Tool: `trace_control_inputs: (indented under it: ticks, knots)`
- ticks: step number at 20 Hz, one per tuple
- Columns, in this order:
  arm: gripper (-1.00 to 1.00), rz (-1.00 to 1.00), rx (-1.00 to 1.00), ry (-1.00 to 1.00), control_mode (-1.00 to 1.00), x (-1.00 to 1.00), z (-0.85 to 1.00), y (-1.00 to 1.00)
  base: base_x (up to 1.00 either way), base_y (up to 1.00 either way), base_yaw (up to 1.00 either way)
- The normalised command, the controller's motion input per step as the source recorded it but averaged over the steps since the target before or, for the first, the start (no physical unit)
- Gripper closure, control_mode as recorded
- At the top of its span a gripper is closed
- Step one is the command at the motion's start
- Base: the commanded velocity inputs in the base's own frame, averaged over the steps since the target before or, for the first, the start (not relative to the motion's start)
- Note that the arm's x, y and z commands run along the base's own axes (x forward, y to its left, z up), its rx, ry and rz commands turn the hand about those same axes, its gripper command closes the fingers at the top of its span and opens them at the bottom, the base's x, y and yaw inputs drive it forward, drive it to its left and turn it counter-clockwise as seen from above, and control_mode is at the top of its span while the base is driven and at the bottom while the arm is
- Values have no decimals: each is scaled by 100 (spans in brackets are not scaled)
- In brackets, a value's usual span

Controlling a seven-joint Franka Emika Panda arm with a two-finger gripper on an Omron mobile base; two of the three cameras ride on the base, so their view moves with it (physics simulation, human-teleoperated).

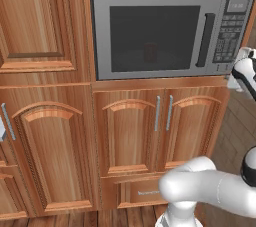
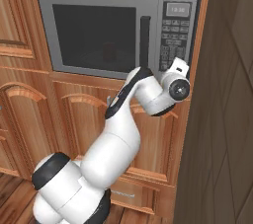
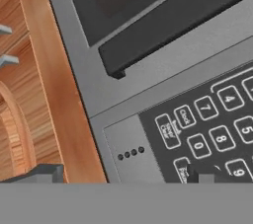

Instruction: Place the microwavable item in the microwave. Then, close the microwave door and press the start button.

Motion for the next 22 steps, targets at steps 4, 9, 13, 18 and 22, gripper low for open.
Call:
trace_control_inputs:
  ticks: [4, 9, 13, 18, 22]
  knots:
    - [-100, 6, 0, 0, -100, 35, -9, -9, 0, 0, 0]
    - [-100, 2, 0, 0, -100, 42, -14, 0, 0, 0, 0]
    - [-100, 1, 0, 2, -100, 37, -22, 0, 0, 0, 0]
    - [-100, 0, 0, 0, -100, 29, -19, 0, 0, 0, 0]
    - [-100, 0, 0, 0, -100, 26, -24, 0, 0, 0, 0]
